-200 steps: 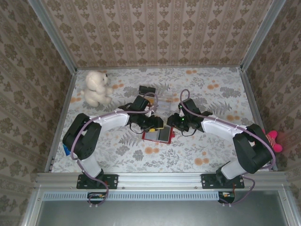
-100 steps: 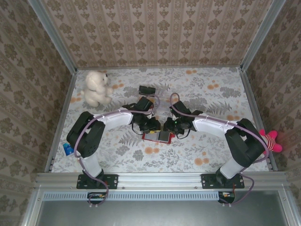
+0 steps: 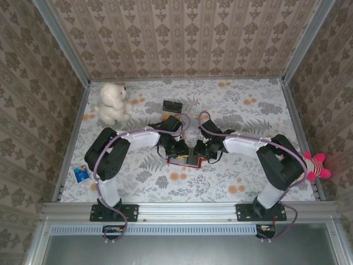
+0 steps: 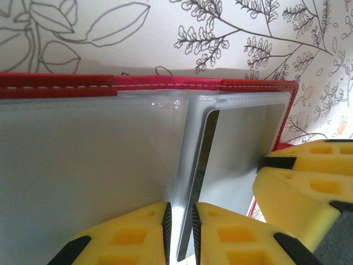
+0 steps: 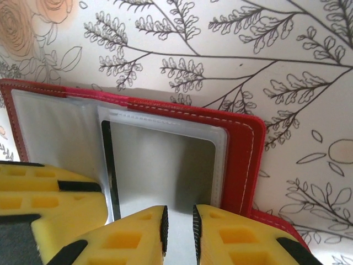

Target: Take the credit cards out of the card holder

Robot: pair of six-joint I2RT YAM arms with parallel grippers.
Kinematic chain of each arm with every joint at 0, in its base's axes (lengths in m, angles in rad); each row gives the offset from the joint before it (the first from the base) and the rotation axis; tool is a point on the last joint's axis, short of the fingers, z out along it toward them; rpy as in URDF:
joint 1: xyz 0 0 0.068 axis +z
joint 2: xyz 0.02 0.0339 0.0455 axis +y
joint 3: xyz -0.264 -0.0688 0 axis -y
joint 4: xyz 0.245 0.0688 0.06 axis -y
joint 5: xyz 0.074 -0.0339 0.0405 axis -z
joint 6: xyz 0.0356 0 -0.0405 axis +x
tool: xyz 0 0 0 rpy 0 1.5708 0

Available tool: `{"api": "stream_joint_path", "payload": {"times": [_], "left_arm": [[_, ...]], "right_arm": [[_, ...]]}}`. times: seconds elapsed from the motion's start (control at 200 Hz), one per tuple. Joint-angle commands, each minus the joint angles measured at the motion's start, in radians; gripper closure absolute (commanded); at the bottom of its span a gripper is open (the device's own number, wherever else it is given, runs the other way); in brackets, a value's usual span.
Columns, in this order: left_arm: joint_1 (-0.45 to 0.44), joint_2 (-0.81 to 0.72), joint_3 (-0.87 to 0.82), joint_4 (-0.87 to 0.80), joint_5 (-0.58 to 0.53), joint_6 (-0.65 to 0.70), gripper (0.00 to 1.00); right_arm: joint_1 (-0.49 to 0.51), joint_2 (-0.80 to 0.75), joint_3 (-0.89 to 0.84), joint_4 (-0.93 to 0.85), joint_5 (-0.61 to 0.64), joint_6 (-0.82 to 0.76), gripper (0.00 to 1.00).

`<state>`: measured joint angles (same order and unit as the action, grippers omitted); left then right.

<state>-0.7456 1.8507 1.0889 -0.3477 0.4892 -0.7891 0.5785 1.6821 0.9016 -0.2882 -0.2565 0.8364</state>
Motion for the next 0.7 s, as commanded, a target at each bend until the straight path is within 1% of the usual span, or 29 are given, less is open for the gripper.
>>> {"api": "stream_joint_path", "payload": {"times": [0.0,0.315,0.435,0.605,0.695], "left_arm": [[-0.004,0.01,0.008,0.021,0.017,0.007,0.79],[0.002,0.022,0.002,0.032,0.023,0.004,0.79],[0.009,0.0,0.0,-0.011,-0.016,0.02,0.79],[0.025,-0.051,-0.009,-0.033,-0.037,0.037,0.78],[0.032,-0.042,-0.018,-0.033,-0.041,0.028,0.78]], "right_arm": [[-0.013,0.039,-0.021,0.02,-0.041,-0.02,0.78],[-0.022,0.083,-0.031,0.052,-0.079,-0.031,0.78],[-0.025,0.084,-0.031,0.045,-0.075,-0.034,0.78],[-0.026,0.089,-0.028,0.037,-0.068,-0.037,0.78],[-0.027,0.093,-0.027,0.035,-0.066,-0.038,0.78]]}}
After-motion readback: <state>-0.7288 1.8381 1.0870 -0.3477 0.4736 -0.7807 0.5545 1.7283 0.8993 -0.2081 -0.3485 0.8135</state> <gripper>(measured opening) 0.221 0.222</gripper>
